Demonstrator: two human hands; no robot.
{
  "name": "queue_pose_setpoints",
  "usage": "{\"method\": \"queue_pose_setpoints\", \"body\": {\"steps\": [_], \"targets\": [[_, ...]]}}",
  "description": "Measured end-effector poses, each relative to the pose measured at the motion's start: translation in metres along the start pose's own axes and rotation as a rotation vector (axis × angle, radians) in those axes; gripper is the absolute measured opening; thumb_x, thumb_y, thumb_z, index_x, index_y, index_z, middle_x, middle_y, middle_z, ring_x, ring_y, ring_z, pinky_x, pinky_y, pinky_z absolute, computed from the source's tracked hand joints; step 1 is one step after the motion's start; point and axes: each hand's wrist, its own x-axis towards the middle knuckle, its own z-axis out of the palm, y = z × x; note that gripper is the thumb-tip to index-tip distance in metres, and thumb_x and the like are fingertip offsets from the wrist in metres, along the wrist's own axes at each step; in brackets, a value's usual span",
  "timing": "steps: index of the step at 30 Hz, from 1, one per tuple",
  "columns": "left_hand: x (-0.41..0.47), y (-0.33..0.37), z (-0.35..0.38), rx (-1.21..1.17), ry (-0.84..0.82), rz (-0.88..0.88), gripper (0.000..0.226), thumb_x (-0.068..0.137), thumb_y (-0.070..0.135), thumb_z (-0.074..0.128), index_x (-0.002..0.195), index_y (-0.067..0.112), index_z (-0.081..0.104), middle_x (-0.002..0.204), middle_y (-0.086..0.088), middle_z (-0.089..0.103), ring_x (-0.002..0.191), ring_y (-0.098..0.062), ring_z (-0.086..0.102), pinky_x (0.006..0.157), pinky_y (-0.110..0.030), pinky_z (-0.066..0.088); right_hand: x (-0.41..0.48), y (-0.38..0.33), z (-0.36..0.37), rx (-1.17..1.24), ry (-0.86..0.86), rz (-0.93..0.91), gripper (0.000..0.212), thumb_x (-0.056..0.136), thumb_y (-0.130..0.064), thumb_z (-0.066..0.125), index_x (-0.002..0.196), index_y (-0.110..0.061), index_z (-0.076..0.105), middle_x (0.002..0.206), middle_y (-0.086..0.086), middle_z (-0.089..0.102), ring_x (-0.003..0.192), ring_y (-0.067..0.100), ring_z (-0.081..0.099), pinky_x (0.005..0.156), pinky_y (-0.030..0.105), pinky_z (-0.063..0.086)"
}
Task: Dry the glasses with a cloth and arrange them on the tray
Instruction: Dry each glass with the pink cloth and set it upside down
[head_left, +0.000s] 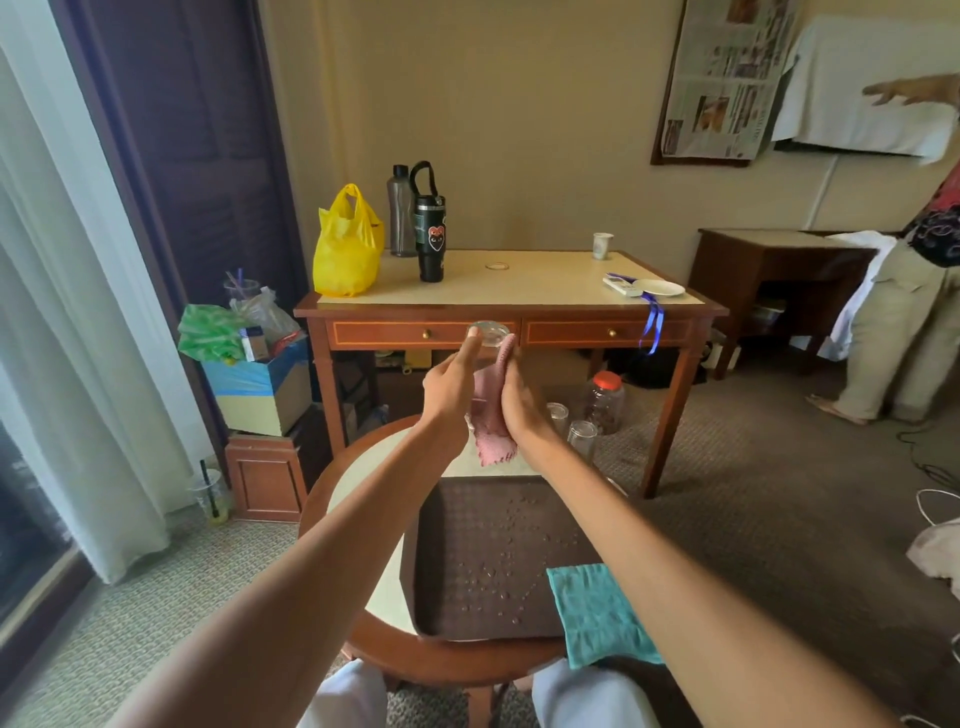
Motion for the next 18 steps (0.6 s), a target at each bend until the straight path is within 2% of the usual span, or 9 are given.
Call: {"method": "queue_pose_setpoints", "body": {"steps": [3,4,7,8,10,12,14,16,18], "targets": [[0.001,0.004,-0.004,0.003,0.021,-0.015,0.047,0.094,0.053,0.067,0.122,0.015,0.073,0.113,-0.004,0.074,0.11,-0.022,0.067,0.1,-0.041,0.052,-0.006,-0.001,0.002,-0.026,-0.024,-0.037,0.066,0.104,-0.059,0.016,0.121,-0.013,0.06,0.104,0.009,0.069,0.082,0.018,0.065,0.076,0.031,0.053],[0.0,0.004,-0.005,-0.014,0.018,-0.008,0.047,0.095,0.051,0.067,0.124,0.015,0.071,0.112,-0.004,0.073,0.11,-0.022,0.067,0.101,-0.041,0.052,-0.01,-0.004,0.005,-0.032,-0.031,-0.059,0.067,0.102,-0.063,0.019,0.123,-0.013,0.058,0.107,0.013,0.07,0.084,0.02,0.067,0.077,0.032,0.056],[-0.005,0.006,-0.007,-0.052,-0.002,-0.001,0.041,0.099,0.048,0.063,0.127,0.019,0.066,0.104,0.002,0.072,0.1,-0.014,0.067,0.09,-0.035,0.055,0.005,0.012,0.009,-0.031,-0.007,-0.069,0.077,0.081,-0.085,0.033,0.123,-0.024,0.052,0.112,0.006,0.07,0.099,0.024,0.069,0.092,0.047,0.056],[-0.006,0.009,-0.006,-0.059,-0.006,-0.007,0.04,0.1,0.048,0.062,0.128,0.021,0.066,0.101,0.005,0.07,0.095,-0.011,0.066,0.088,-0.035,0.055,0.008,0.011,0.009,-0.036,-0.005,-0.057,0.074,0.081,-0.084,0.038,0.122,-0.025,0.051,0.113,0.007,0.069,0.103,0.027,0.069,0.093,0.049,0.055],[-0.01,0.015,0.0,-0.065,-0.018,-0.041,0.038,0.102,0.048,0.059,0.131,0.023,0.066,0.097,0.008,0.069,0.091,-0.011,0.065,0.091,-0.038,0.056,0.007,-0.008,0.004,0.063,0.021,-0.063,0.051,0.097,-0.064,0.042,0.124,-0.021,0.047,0.117,0.012,0.064,0.108,0.031,0.066,0.09,0.04,0.056],[-0.013,0.021,0.007,-0.061,-0.038,-0.074,0.041,0.101,0.052,0.058,0.13,0.024,0.068,0.097,0.003,0.071,0.093,-0.016,0.068,0.09,-0.039,0.057,0.003,-0.029,-0.004,0.146,0.015,-0.067,0.042,0.106,-0.049,0.03,0.135,-0.022,0.043,0.127,0.011,0.059,0.109,0.018,0.061,0.09,0.026,0.05],[-0.012,0.024,0.013,-0.037,-0.071,-0.06,0.047,0.097,0.057,0.062,0.131,0.025,0.068,0.109,0.0,0.074,0.105,-0.019,0.069,0.089,-0.038,0.057,0.005,-0.04,-0.013,0.155,0.056,-0.089,0.057,0.108,-0.049,0.017,0.149,-0.018,0.041,0.146,0.007,0.05,0.121,0.011,0.051,0.102,0.027,0.04],[-0.008,0.027,0.017,-0.015,-0.087,0.0,0.046,0.095,0.049,0.068,0.131,0.019,0.068,0.12,-0.002,0.073,0.115,-0.021,0.068,0.09,-0.035,0.056,0.006,-0.045,-0.016,0.171,0.033,-0.04,0.062,0.108,-0.048,0.009,0.153,-0.015,0.035,0.15,0.0,0.043,0.13,0.011,0.044,0.105,0.026,0.034],[-0.002,0.03,0.018,-0.029,-0.067,0.025,0.04,0.094,0.041,0.072,0.124,0.015,0.072,0.116,-0.003,0.076,0.114,-0.021,0.069,0.101,-0.04,0.054,0.006,-0.042,-0.018,0.16,-0.01,-0.008,0.065,0.107,-0.047,0.005,0.152,-0.012,0.038,0.149,0.005,0.045,0.133,0.017,0.047,0.099,0.024,0.037]]}}
